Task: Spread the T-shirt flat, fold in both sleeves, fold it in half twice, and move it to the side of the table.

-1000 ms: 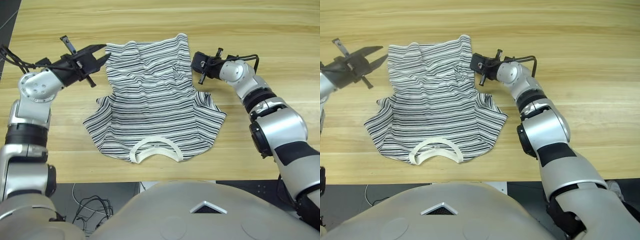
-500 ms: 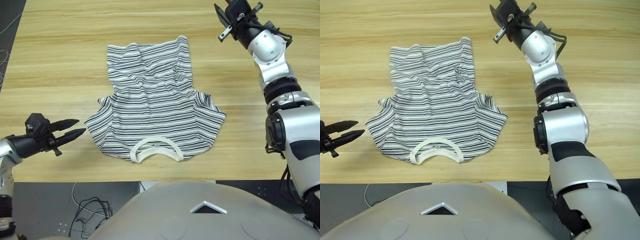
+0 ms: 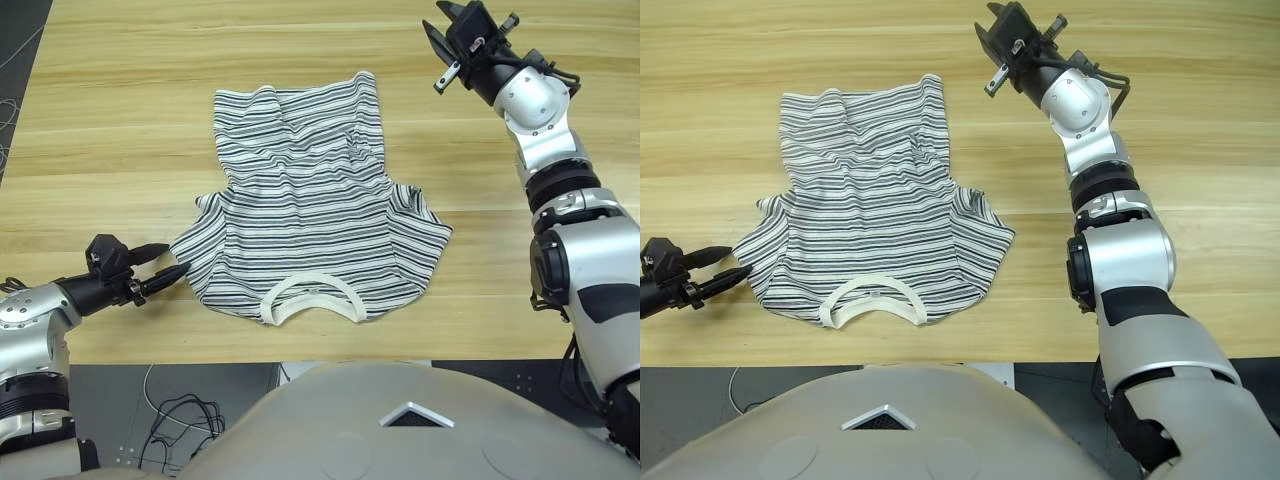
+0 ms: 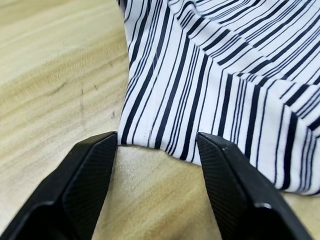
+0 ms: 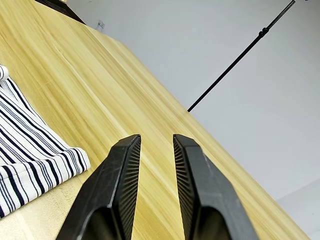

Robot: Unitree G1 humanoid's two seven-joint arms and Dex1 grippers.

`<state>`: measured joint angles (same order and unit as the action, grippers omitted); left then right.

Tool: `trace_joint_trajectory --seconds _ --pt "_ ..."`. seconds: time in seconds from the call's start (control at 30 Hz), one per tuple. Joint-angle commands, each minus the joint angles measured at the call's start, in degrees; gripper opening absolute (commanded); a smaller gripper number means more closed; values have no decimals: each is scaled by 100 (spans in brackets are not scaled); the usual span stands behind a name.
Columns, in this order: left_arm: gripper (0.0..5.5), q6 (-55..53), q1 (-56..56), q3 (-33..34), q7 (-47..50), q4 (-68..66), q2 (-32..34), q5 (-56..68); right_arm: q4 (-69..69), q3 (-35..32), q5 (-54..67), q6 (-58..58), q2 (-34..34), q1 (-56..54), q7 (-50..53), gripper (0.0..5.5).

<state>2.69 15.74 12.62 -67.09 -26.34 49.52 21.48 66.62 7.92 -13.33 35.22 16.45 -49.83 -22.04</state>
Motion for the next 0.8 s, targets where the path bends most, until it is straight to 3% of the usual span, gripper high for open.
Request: trace_joint_trajectory --seconds 0.03,0.1,0.4,0.67,0.8 --pt "293 -13 -68 -220 70 -200 -175 -304 -64 29 -17 25 62 35 -25 120" --pt "293 128 -111 -382 163 -353 -254 -516 -57 41 -29 25 64 60 -21 120" --pt "136 274 -319 -400 126 -691 -274 -534 -44 97 -79 11 46 93 -12 120" --pt "21 69 -94 -105 -225 -166 -130 -81 -33 168 -111 1 32 81 4 120" --pt "11 -204 15 124 -302 286 -59 161 -27 211 -129 -5 -2 107 15 120"
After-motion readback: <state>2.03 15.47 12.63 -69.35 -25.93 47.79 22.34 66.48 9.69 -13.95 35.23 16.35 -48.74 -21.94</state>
